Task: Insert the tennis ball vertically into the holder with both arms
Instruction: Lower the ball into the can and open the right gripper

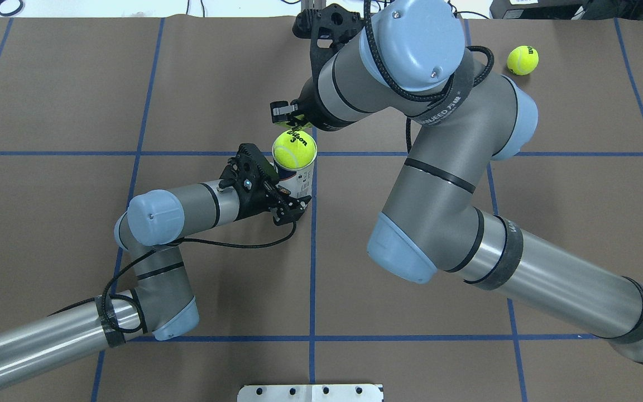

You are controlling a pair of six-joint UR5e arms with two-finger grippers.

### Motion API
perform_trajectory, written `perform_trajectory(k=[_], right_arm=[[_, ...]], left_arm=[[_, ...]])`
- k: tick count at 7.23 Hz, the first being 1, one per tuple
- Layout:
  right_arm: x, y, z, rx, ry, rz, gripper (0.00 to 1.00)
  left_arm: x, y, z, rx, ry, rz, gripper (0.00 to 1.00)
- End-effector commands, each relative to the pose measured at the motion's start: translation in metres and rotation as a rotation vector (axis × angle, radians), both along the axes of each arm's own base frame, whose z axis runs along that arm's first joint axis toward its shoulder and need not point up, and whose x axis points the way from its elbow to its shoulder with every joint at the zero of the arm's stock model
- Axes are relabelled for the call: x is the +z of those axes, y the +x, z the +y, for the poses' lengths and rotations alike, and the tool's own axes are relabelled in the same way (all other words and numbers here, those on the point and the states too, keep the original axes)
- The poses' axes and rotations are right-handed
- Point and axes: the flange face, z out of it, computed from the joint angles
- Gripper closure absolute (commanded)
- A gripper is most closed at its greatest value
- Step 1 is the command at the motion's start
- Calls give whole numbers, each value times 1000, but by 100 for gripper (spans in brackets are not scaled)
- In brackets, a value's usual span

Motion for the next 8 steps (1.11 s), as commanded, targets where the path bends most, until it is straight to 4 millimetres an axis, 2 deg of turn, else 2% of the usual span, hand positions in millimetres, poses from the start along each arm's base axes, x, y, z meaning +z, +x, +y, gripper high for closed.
perform_trajectory(k=[1,8], right_arm=[[6,-1,-2,15,0,12,100],[19,-32,18,19,12,47,100]], left_arm=[[1,0,0,0,-1,-2,8],[2,0,0,0,-1,-3,8]])
